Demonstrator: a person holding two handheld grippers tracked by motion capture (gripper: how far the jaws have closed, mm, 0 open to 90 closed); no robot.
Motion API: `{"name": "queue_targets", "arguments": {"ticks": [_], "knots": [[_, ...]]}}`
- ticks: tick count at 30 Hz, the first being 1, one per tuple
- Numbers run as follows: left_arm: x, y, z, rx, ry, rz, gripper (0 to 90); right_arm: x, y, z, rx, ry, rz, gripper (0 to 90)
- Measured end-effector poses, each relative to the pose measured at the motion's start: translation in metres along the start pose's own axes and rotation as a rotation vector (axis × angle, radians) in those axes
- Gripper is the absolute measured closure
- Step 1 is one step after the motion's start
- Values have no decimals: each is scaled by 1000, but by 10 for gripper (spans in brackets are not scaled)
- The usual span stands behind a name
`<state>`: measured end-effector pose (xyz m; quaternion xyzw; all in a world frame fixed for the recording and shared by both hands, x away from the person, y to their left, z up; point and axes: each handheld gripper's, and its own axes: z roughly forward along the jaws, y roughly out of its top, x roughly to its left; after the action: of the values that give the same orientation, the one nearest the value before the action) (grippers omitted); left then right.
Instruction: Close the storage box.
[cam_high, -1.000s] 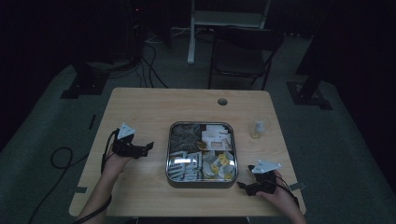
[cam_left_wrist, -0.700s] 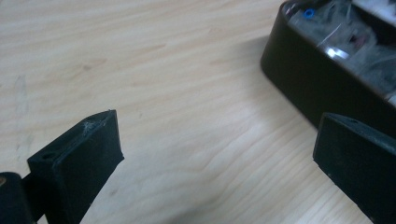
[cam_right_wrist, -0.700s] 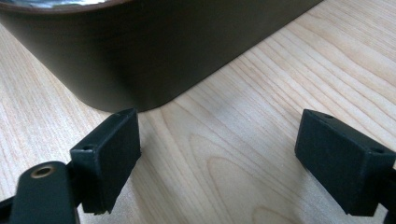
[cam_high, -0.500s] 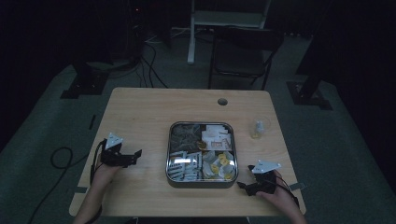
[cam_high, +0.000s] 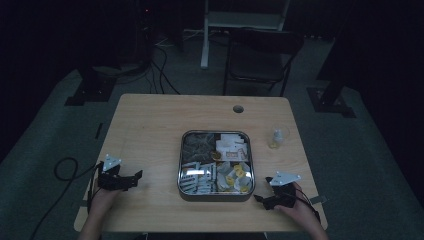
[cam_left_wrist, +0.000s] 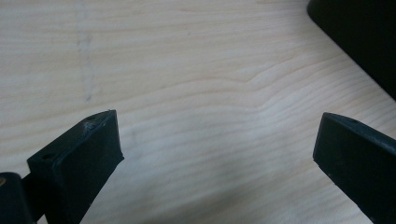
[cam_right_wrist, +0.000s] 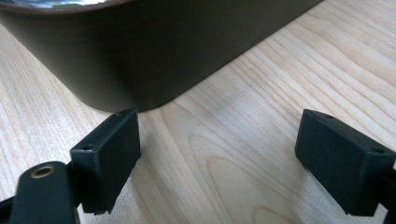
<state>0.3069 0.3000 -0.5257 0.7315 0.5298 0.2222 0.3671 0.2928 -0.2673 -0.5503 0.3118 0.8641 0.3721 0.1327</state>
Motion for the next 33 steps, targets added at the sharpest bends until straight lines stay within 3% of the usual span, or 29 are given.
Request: {"name": "queue_targets", "arguments": {"ticks": [18, 21, 28, 33], "knots": [[7, -30, -22, 56, 135, -57, 18, 0, 0, 0, 0, 0, 0, 137], [7, -34, -22, 78, 144, -51, 17, 0, 0, 0, 0, 0, 0, 137], [8, -42, -25, 102, 171, -92, 17, 0, 0, 0, 0, 0, 0, 137], [8, -46, -27, 123, 200, -90, 17, 0, 0, 0, 0, -1, 0, 137]]}}
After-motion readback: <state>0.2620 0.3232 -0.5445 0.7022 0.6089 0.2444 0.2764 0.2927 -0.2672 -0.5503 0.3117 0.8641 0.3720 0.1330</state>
